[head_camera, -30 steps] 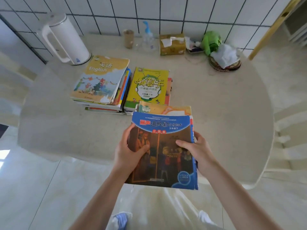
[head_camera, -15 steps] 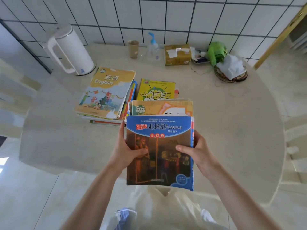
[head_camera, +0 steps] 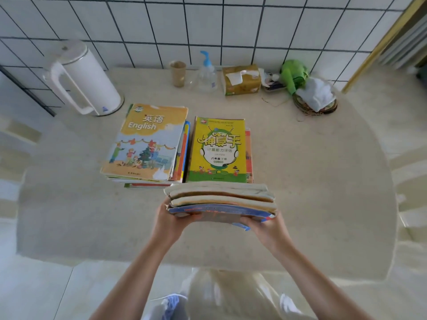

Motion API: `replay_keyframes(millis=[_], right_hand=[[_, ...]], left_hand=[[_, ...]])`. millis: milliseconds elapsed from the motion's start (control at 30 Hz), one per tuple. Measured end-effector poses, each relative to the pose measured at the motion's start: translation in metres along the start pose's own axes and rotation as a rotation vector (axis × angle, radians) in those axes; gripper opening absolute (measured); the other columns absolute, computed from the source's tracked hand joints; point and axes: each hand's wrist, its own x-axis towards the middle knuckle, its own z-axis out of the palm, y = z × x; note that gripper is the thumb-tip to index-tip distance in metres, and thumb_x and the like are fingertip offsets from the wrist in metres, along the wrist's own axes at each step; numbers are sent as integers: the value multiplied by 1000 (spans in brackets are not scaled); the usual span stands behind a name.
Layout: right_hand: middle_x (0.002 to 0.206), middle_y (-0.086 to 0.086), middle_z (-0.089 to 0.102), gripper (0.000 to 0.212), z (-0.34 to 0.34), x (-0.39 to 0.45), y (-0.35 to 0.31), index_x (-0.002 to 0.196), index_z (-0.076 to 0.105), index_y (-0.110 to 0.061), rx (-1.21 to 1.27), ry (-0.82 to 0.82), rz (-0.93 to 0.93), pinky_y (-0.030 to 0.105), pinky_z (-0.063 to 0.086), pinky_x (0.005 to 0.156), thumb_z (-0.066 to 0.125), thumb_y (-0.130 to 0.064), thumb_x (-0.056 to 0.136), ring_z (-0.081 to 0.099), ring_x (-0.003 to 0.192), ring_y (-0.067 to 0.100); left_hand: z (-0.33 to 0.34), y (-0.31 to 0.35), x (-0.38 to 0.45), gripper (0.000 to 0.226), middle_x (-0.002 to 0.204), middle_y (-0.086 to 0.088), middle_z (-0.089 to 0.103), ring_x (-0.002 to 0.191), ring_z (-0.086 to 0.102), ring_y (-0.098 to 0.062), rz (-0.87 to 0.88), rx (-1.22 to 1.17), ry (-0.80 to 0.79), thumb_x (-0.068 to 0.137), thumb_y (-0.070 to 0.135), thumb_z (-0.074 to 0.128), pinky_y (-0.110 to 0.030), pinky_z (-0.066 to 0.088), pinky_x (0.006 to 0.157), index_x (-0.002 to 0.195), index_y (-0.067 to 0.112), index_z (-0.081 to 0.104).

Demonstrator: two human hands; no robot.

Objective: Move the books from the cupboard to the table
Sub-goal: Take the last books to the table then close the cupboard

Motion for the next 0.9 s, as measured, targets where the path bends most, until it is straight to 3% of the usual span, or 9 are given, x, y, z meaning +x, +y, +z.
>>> replay_keyframes(millis=[100, 200, 300, 433, 533, 600, 767, 833, 900], right_hand=[[95, -13, 73, 51, 2, -4, 5, 120, 60, -5, -52, -8, -28, 5, 47, 69, 74, 8, 73, 65, 83, -9], [93, -29, 69, 44, -3, -2, 2, 112, 63, -12, -134, -43, -60, 6, 47, 74, 75, 6, 73, 64, 88, -10], [90, -23, 69, 51, -11, 1, 2, 104, 60, -26, -203, -76, -82, 6, 45, 78, 71, 11, 71, 61, 89, -14], [94, -19, 64, 57, -12, 2, 7, 94, 57, -38, -273, -101, -89, 23, 49, 87, 76, 10, 69, 59, 85, -20], [76, -28, 69, 55, -12, 7, 11, 84, 59, -39, -264, -103, -29, 30, 51, 84, 76, 11, 69, 59, 76, -19], [78, -33, 68, 53, -13, 11, 10, 83, 61, -38, -254, -116, -7, 27, 50, 82, 76, 11, 70, 60, 75, -18], [86, -22, 73, 46, -27, 26, -13, 94, 63, -33, -201, -233, 45, 27, 52, 86, 75, 6, 72, 66, 85, -3], [90, -21, 73, 45, -37, 35, -32, 99, 63, -29, -170, -284, 57, 20, 53, 80, 75, 6, 73, 67, 91, 2], [90, -17, 74, 41, -47, 44, -49, 99, 64, -25, -112, -288, 66, 18, 54, 77, 74, 5, 75, 68, 91, 2]], left_hand=[[-7, -12, -2, 56, 92, 2, 77, 88, 72, -16, 8, 114, -14, 51, 32, 86, -40, 59, 79, 101, 12, 72], [-13, -14, -1, 58, 94, 9, 76, 89, 71, -10, 3, 196, -75, 52, 37, 84, -32, 58, 80, 104, 15, 71], [-17, -14, -1, 60, 96, 27, 71, 90, 66, 6, -16, 270, -159, 52, 40, 79, -19, 54, 82, 108, 26, 66], [-16, -17, -4, 30, 78, 26, 71, 76, 66, 6, -38, 269, -127, 55, 42, 76, -26, 55, 75, 82, 52, 70], [-17, -18, -4, 27, 79, 22, 73, 77, 68, 2, -52, 257, -137, 58, 40, 78, -34, 57, 76, 85, 34, 75], [-18, -16, -2, 39, 83, 20, 74, 82, 70, -2, -54, 266, -144, 58, 45, 76, -38, 57, 78, 89, 21, 76], [-19, -3, 11, 47, 89, 9, 76, 86, 72, -14, -120, 297, -187, 49, 41, 84, -47, 59, 80, 93, 48, 69], [-15, 14, 22, 51, 93, 6, 75, 91, 71, -14, -135, 312, -229, 52, 27, 90, -46, 58, 83, 95, 44, 69], [-7, 35, 35, 44, 88, 10, 72, 85, 67, -5, -183, 309, -261, 61, 10, 89, -31, 57, 78, 89, 36, 67]])
